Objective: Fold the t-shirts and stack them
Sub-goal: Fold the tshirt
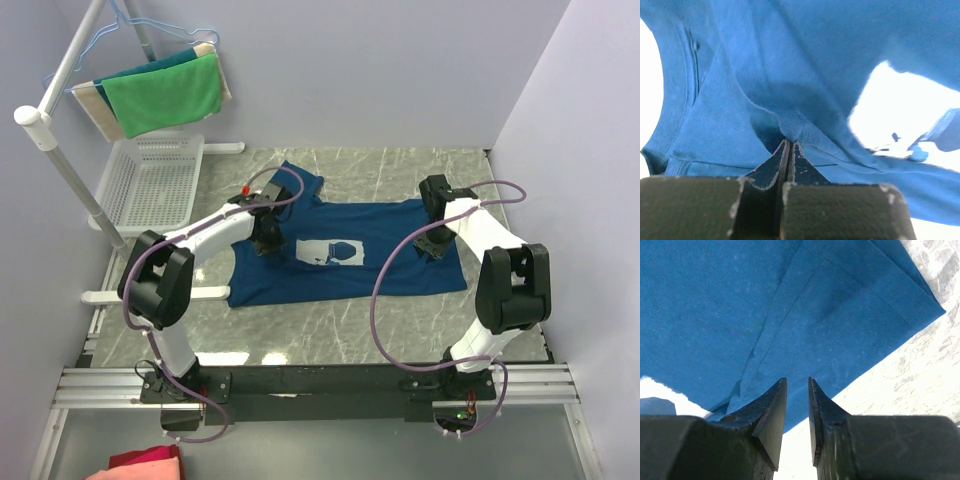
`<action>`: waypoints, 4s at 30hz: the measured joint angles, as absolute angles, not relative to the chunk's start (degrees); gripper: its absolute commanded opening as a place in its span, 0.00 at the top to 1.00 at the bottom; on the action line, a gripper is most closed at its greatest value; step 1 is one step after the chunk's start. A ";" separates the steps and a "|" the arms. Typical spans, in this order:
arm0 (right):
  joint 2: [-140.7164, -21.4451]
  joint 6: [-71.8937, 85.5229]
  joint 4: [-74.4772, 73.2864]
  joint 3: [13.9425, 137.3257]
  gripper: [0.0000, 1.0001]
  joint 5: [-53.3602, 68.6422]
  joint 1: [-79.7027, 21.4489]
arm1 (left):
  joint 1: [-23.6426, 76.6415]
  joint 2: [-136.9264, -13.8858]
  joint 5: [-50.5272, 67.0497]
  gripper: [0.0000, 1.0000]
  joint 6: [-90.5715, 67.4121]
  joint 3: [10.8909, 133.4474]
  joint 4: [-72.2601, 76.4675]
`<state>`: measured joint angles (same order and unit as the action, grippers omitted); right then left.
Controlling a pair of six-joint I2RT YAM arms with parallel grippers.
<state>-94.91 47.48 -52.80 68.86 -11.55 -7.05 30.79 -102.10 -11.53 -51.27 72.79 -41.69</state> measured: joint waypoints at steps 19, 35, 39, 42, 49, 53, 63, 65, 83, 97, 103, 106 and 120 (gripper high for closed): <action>-99.33 47.46 -53.89 73.41 0.70 -11.33 -7.18 | 30.79 -121.05 -12.19 0.99 -43.55 98.91 -42.92; -103.11 47.00 -54.13 76.20 0.70 -10.50 -9.80 | 30.89 -120.18 -14.48 0.17 -37.36 96.05 -37.32; -104.09 46.89 -54.02 76.31 0.69 -9.98 -10.66 | 30.89 -113.62 -17.52 0.17 -38.11 91.96 -35.62; -104.86 46.78 -54.02 77.25 0.69 -9.76 -10.79 | 30.70 -110.37 -19.31 0.18 -38.68 92.01 -35.22; -106.50 46.11 -53.45 82.02 0.69 -8.82 -11.55 | 29.91 -109.21 -20.84 0.21 -41.28 90.00 -38.17; -108.90 44.80 -53.60 85.84 0.69 -8.51 -14.44 | 28.75 -107.31 -19.20 0.25 -43.88 81.49 -38.92; -120.53 40.18 -53.69 100.12 0.69 -5.50 -25.45 | 26.35 -96.16 -12.10 0.29 -47.72 63.29 -39.90; -122.78 39.13 -53.76 103.50 0.69 -4.43 -27.22 | 26.35 -95.46 -11.55 0.29 -47.83 62.87 -39.77; -132.33 34.70 -40.05 114.32 0.70 15.25 -34.52 | 23.68 -96.49 -7.18 0.29 -50.94 58.83 -40.14; -139.61 35.70 -37.74 116.49 0.72 23.40 -37.10 | 21.10 -96.47 -4.58 0.29 -50.92 58.54 -40.10; -139.76 36.14 -39.20 117.86 0.71 19.88 -37.08 | 20.80 -96.20 -4.34 0.29 -50.87 58.11 -39.83; -140.33 36.67 -40.05 119.59 0.71 16.60 -36.71 | 20.80 -95.92 -4.36 0.29 -50.76 57.74 -39.64; -144.42 40.51 -41.17 126.87 0.69 11.66 -32.93 | 20.80 -94.50 -4.99 0.29 -50.72 56.10 -38.87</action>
